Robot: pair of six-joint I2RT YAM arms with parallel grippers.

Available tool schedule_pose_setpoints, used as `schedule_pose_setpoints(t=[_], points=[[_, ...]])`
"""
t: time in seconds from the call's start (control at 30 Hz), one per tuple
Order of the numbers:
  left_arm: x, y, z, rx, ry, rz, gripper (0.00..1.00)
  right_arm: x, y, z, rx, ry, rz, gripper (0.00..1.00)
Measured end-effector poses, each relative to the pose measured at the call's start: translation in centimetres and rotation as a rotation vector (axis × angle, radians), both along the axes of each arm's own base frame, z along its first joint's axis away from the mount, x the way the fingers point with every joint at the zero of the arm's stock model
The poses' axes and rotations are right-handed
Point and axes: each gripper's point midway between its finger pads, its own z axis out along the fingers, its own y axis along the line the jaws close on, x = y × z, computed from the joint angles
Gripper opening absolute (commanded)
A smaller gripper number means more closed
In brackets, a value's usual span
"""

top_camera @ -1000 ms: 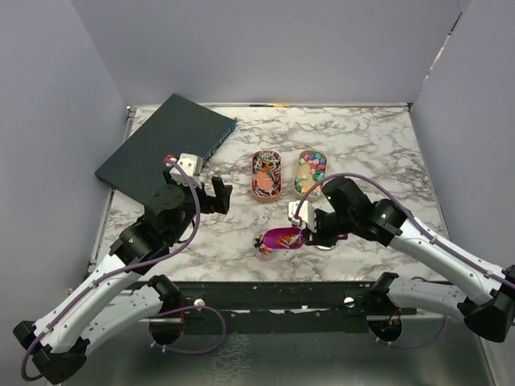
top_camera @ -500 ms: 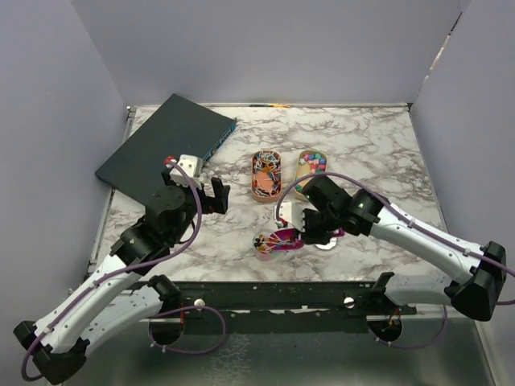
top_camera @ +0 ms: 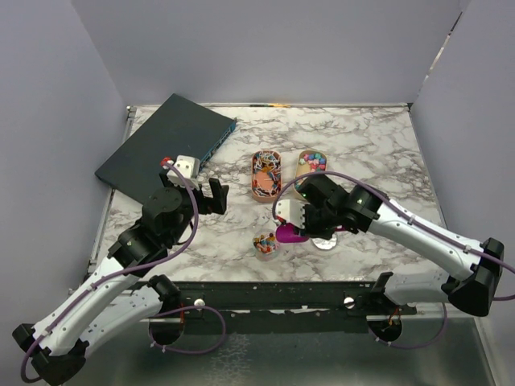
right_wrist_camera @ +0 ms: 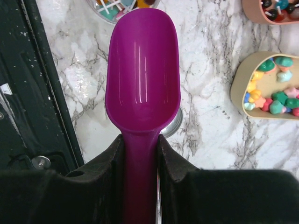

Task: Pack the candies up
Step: Place the fake candies in the packing bottle.

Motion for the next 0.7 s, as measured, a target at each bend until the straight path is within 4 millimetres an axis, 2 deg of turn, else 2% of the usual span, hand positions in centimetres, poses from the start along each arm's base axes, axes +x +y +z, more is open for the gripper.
schedule_pose_setpoints(t=[0.4,0.6,0.7], points=[[-0.1,0.1,0.1,-0.005,-0.005,0.0,0.99,2.2,-0.3,2.1,-0.021,-0.107,-0.074,0.01],[-0.2,0.1,0.3,-0.009,-0.009,-0.001,0.99,4.2,0.9,3.6,0.03,-0.163,-0.196,0.0],[-0.3,0.2,0.5,-0.014,-0.014,-0.001,0.99,5.4,1.9,3.7,0.037,-0.168,-0.281,0.01]])
